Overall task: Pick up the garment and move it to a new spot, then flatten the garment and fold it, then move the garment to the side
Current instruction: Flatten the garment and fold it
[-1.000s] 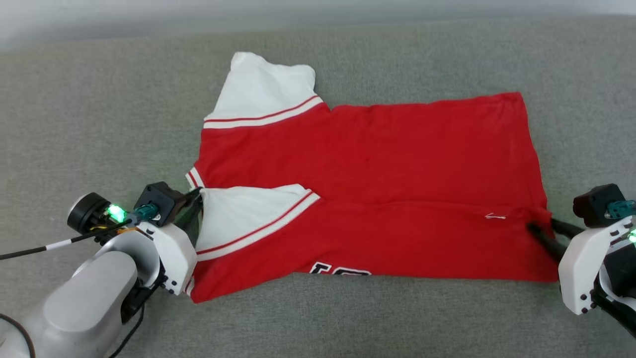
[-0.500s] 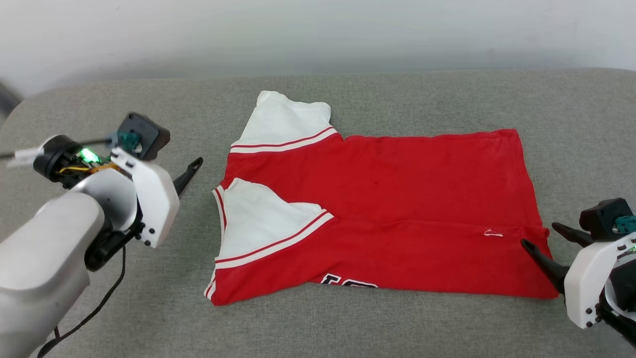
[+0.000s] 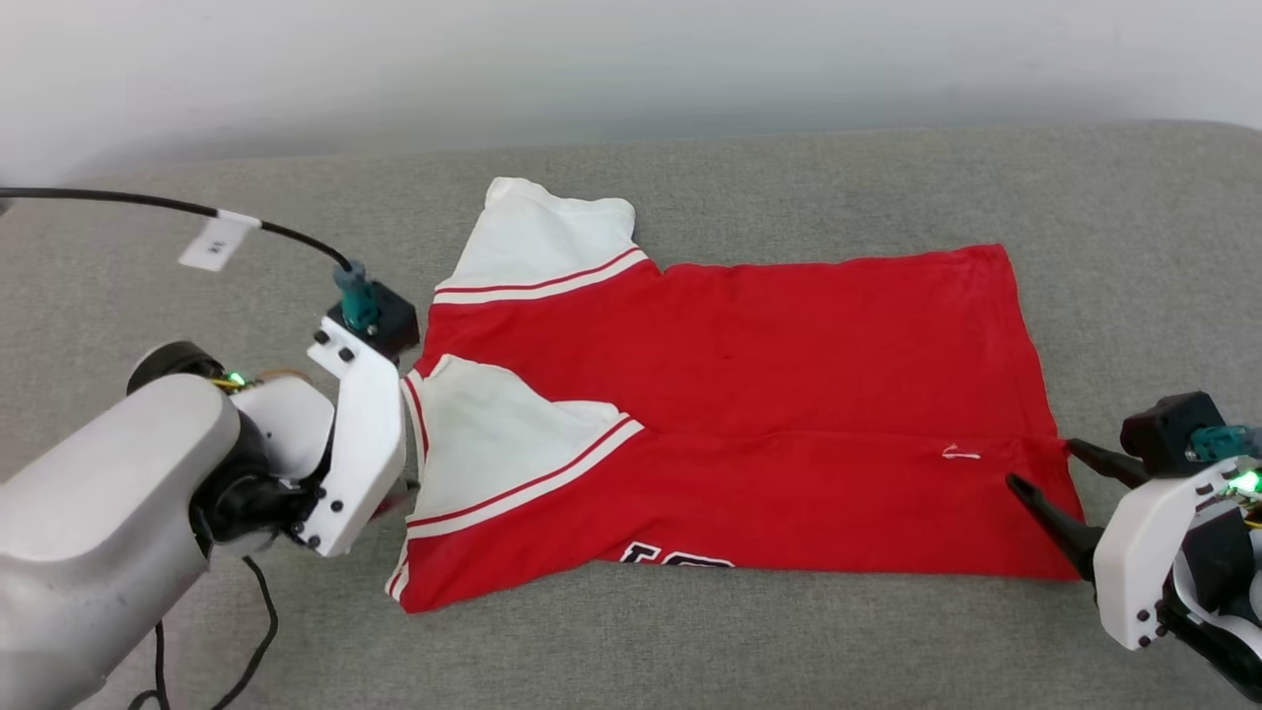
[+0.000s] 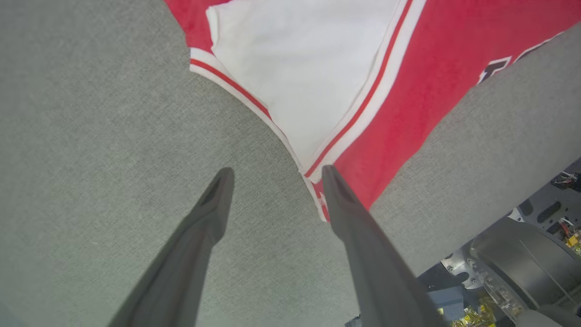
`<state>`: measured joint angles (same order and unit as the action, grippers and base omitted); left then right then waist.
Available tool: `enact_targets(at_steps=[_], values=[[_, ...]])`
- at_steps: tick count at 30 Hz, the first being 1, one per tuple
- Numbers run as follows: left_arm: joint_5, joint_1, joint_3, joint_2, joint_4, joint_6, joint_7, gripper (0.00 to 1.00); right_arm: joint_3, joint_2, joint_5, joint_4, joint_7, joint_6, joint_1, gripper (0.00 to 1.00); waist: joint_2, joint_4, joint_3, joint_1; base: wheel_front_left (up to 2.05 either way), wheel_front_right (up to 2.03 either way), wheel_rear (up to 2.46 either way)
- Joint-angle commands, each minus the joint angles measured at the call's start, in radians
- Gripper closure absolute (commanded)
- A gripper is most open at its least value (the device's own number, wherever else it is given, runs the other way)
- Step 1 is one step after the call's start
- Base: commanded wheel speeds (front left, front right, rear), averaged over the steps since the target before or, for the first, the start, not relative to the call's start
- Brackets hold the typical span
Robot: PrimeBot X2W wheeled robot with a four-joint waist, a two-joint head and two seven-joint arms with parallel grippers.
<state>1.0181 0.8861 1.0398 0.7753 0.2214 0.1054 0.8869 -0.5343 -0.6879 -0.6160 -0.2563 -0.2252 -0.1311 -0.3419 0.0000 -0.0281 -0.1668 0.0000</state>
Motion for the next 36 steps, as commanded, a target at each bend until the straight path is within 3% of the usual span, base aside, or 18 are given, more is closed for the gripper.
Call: enact_targets(at_steps=[1, 6, 19, 20, 21, 22, 29, 36], values=[[0.005, -0.01, 0.013, -0.001, -0.003, -0.006, 0.025, 0.0, -0.005, 0.008, 0.005, 0.004, 0.002, 0.001, -0.015, 0.0, 0.0, -0.01, -0.008, 0.0, 0.0, 0.0, 0.0], [0.01, -0.037, 0.052, -0.006, 0.002, -0.007, 0.08, 0.0, -0.021, 0.016, 0.009, 0.003, 0.007, 0.001, -0.037, 0.0, 0.0, -0.032, -0.029, 0.0, 0.0, 0.0, 0.0], [-0.008, -0.115, 0.128, -0.029, 0.08, 0.004, 0.083, 0.0, -0.064, 0.039, 0.006, -0.014, 0.02, 0.001, -0.097, 0.0, 0.0, -0.079, -0.093, 0.0, 0.0, 0.0, 0.0], [-0.005, -0.12, 0.135, -0.029, 0.084, 0.006, 0.084, 0.03, -0.067, 0.036, 0.003, -0.016, 0.018, 0.001, -0.102, 0.0, 0.0, -0.081, -0.094, 0.0, 0.0, 0.0, 0.0], [-0.006, -0.122, 0.14, -0.029, 0.086, 0.008, 0.081, 0.8, -0.069, 0.032, 0.001, -0.017, 0.016, 0.001, -0.108, 0.0, 0.0, -0.082, -0.093, 0.0, 0.0, 0.0, 0.0], [-0.004, -0.123, 0.143, -0.03, 0.085, 0.009, 0.08, 1.0, -0.07, 0.027, -0.002, -0.016, 0.011, 0.001, -0.113, 0.0, 0.0, -0.081, -0.089, 0.0, 0.0, 0.0, 0.0], [0.0, -0.09, 0.131, -0.005, 0.041, 0.02, 0.049, 1.0, -0.085, -0.064, -0.029, 0.029, -0.063, 0.001, -0.165, 0.0, 0.0, -0.063, -0.041, 0.0, 0.0, 0.0, 0.0], [0.002, -0.035, 0.12, 0.034, -0.031, 0.022, 0.034, 1.0, -0.181, -0.229, -0.161, 0.149, -0.351, 0.001, -0.238, 0.0, 0.0, -0.038, -0.024, 0.0, 0.0, 0.0, 0.0]])
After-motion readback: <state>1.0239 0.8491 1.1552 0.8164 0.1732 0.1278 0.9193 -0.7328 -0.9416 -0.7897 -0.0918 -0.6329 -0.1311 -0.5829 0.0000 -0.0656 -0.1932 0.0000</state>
